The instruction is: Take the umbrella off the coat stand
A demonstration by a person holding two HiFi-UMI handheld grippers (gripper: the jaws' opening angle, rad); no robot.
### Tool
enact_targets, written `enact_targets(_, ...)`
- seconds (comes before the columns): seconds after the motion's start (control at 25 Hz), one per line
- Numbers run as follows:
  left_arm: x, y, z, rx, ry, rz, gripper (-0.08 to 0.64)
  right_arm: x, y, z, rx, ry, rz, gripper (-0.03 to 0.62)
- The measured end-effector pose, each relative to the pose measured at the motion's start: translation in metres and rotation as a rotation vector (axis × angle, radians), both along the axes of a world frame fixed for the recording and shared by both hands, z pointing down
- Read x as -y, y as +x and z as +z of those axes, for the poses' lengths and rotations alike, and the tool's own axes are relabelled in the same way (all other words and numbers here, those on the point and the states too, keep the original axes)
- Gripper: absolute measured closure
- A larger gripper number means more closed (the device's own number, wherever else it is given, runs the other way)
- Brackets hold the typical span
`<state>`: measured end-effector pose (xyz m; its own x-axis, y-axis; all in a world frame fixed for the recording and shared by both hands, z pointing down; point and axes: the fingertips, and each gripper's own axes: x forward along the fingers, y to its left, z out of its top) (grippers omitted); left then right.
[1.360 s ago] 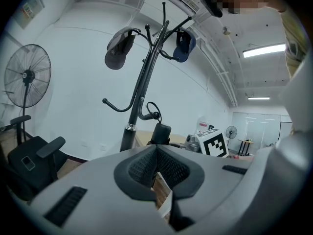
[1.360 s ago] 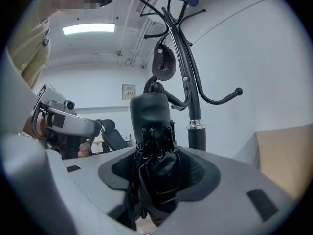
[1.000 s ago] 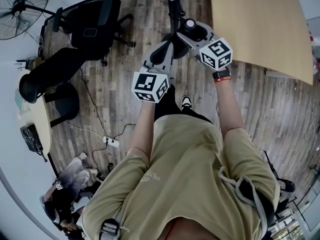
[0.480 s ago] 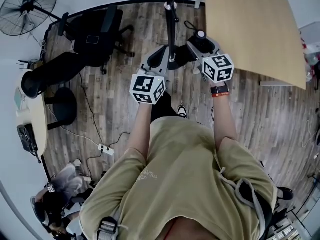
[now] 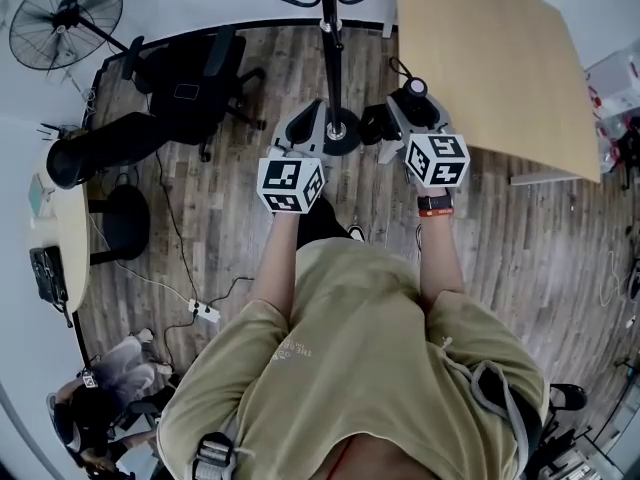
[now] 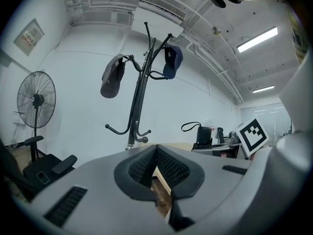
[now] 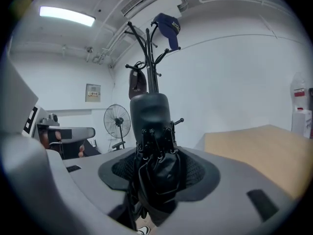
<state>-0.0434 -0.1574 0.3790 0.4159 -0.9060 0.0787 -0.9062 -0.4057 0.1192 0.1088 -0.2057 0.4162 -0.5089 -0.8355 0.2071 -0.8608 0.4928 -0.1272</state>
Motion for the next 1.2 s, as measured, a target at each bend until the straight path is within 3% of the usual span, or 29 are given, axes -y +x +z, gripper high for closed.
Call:
enact_targets(0.52, -0.042, 0.006, -0.006, 0.046, 0.039, -0.104, 0.537, -0.058, 0.025, -0.025, 0.004, 0.064, 0.07, 0.35)
enact_targets(1.2, -0.053, 0.008, -0.012, 0.062, 0.06, -0.122, 0.537, -0.071, 0.026, -0.026, -0.006, 0.053, 0.081, 0.35)
